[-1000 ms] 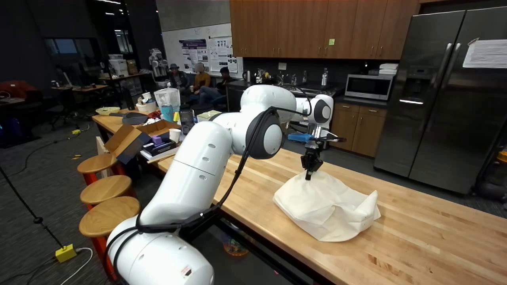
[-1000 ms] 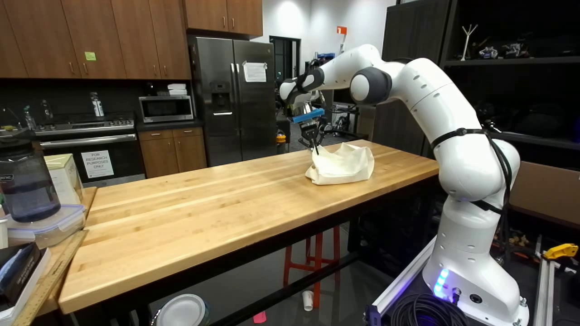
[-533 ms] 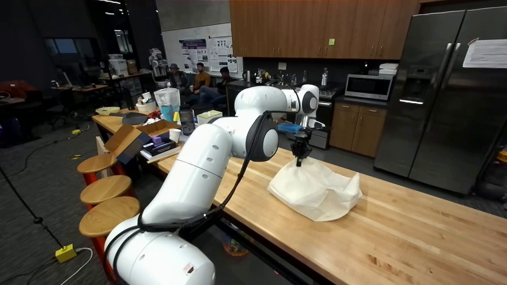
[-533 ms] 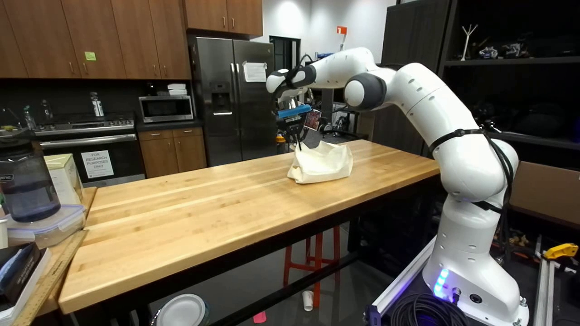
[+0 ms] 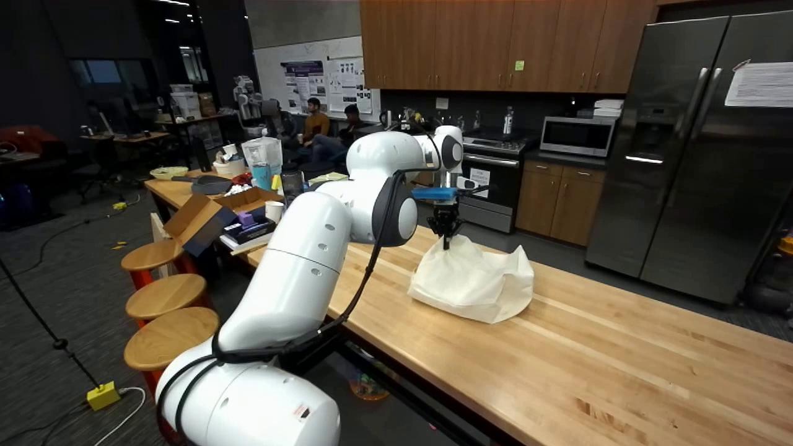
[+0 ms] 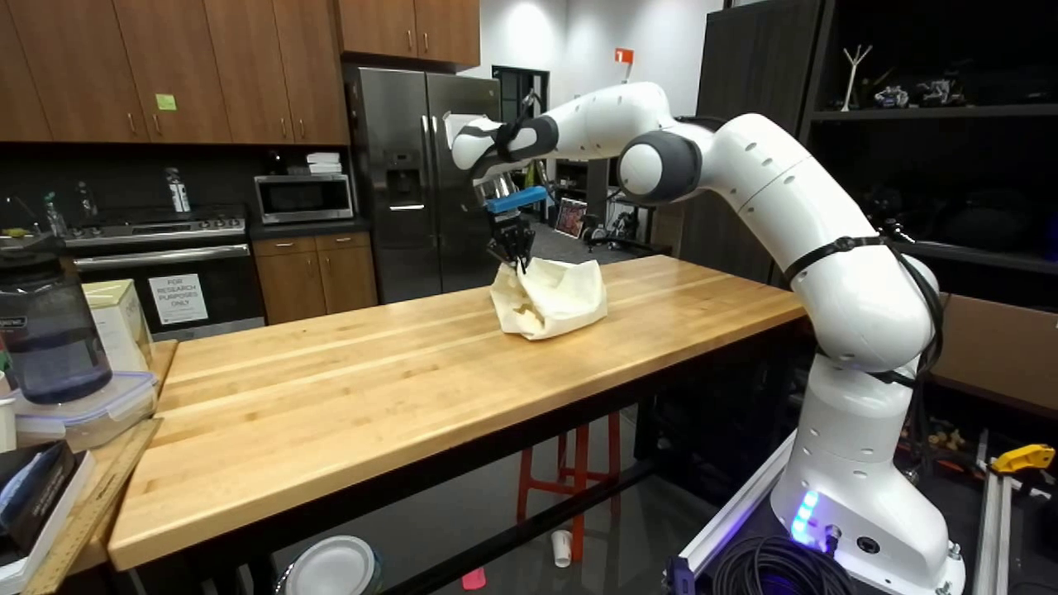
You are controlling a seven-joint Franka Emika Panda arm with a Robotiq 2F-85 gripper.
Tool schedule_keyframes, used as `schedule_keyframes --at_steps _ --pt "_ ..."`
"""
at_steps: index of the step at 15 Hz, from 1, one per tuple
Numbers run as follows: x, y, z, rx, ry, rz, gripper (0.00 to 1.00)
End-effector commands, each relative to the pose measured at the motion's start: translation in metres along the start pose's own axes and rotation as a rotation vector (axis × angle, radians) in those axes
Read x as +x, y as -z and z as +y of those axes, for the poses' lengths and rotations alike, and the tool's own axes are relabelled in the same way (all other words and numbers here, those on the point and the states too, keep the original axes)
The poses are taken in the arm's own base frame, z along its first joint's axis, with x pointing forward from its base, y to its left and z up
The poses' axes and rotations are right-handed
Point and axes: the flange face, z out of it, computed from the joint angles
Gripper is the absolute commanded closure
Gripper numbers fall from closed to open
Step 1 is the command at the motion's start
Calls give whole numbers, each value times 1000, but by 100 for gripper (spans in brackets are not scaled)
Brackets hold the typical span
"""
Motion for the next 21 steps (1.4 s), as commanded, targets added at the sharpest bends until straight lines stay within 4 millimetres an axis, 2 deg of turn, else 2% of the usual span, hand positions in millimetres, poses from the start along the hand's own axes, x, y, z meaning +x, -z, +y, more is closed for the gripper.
schedule_keyframes --at_steps 1,6,13,18,21 --pt "-11 -11 5 -43 166 -74 99" --pt "-19 -46 37 -98 258 -229 99" --pt "-30 -88 105 -77 108 -460 99" --pt "-29 -104 156 -22 -21 -513 99" --pt "-24 -105 175 12 -115 -490 99"
